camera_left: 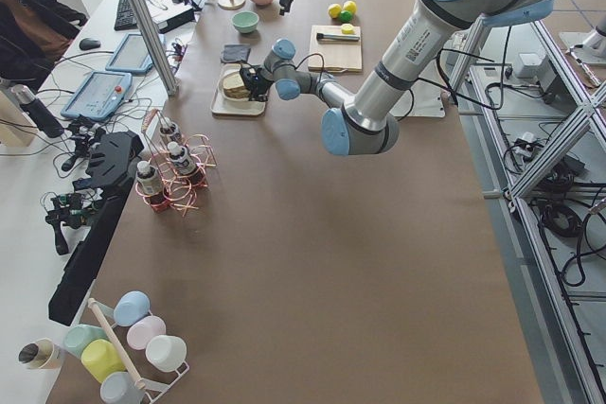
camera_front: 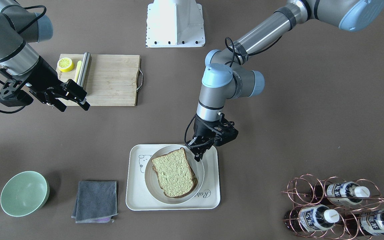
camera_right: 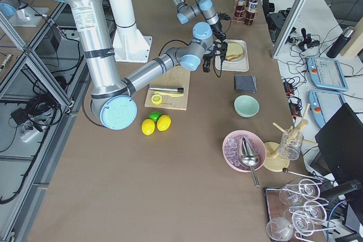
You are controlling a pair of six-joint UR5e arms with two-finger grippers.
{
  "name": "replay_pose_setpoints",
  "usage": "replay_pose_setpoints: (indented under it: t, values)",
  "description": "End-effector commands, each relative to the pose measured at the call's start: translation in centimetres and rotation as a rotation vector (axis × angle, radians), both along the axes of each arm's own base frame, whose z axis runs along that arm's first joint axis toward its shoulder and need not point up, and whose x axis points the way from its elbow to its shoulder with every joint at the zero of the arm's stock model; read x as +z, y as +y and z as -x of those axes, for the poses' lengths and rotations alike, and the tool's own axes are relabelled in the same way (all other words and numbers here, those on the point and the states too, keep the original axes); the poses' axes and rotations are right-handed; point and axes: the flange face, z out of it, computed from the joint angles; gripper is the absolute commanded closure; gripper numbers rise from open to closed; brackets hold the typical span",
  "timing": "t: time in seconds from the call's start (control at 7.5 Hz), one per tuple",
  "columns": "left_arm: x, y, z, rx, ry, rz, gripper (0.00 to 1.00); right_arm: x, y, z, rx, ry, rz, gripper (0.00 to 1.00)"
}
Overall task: Make sandwich and place on tray
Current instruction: 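Lower the plate onto the tray and open the left gripper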
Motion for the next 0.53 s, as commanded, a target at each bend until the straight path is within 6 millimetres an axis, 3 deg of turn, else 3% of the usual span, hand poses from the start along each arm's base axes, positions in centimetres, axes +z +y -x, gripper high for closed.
replay_pose_setpoints:
  t: [0.0, 0.13, 0.4]
  values:
    - [0.2, -0.1, 0.2, 0.006, -0.012, -0.017, 0.41, -0.2, -0.1, 0.0, 0.002, -0.002, -0.003, 0.01]
    - [-0.5, -0.4, 0.8, 0.0, -0.002, -0.023, 0.03, -0.2, 0.0, 0.0, 0.0, -0.002, -0.002, 0.01]
    - [-3.2, -0.4, 3.0, 0.0, 0.043, -0.054, 0.02, -0.5, 0.0, -0.1, -0.014, -0.013, 0.002, 0.01]
